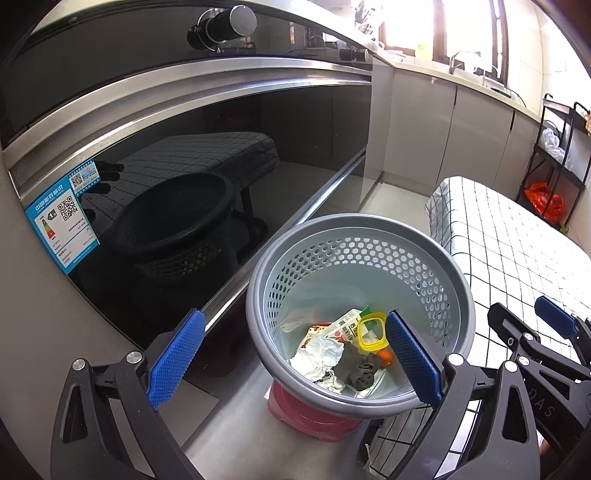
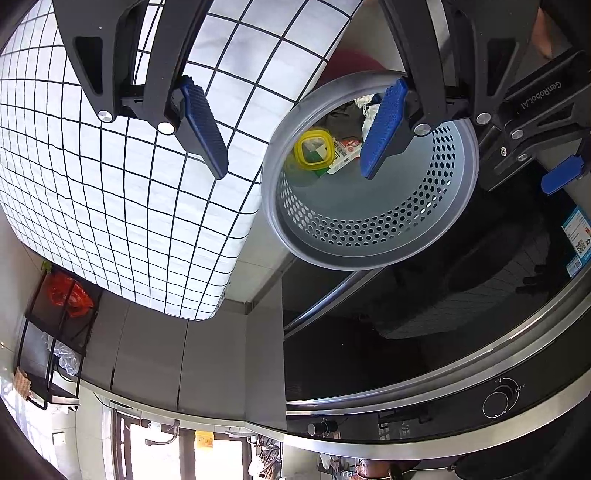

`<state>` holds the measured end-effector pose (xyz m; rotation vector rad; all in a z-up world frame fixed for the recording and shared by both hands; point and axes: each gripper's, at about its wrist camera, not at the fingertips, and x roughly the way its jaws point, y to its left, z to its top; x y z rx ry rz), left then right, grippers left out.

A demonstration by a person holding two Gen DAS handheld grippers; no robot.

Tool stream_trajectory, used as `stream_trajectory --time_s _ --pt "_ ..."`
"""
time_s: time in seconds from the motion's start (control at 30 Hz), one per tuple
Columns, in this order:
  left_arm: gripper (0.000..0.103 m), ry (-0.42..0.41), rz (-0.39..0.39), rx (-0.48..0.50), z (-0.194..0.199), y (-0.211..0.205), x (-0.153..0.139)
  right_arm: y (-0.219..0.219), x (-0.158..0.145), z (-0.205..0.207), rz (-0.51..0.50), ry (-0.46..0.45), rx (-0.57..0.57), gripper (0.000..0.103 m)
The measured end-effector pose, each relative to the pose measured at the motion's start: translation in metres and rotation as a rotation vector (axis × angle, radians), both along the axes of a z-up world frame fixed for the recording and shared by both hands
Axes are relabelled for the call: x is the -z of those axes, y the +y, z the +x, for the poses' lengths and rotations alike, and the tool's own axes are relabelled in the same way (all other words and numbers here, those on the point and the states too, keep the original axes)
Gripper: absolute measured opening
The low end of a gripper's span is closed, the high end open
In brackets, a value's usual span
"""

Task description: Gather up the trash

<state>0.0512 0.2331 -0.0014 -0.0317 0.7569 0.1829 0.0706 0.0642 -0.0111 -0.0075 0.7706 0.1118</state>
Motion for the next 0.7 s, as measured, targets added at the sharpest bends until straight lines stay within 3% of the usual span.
stream_trajectory --time_s 0.7 --pt "0.096 0.018 -0.003 -0.003 0.0043 -0.002 0.0044 0.0011 -0.0001 0.0008 -0.005 -0.004 -0.002 0.071"
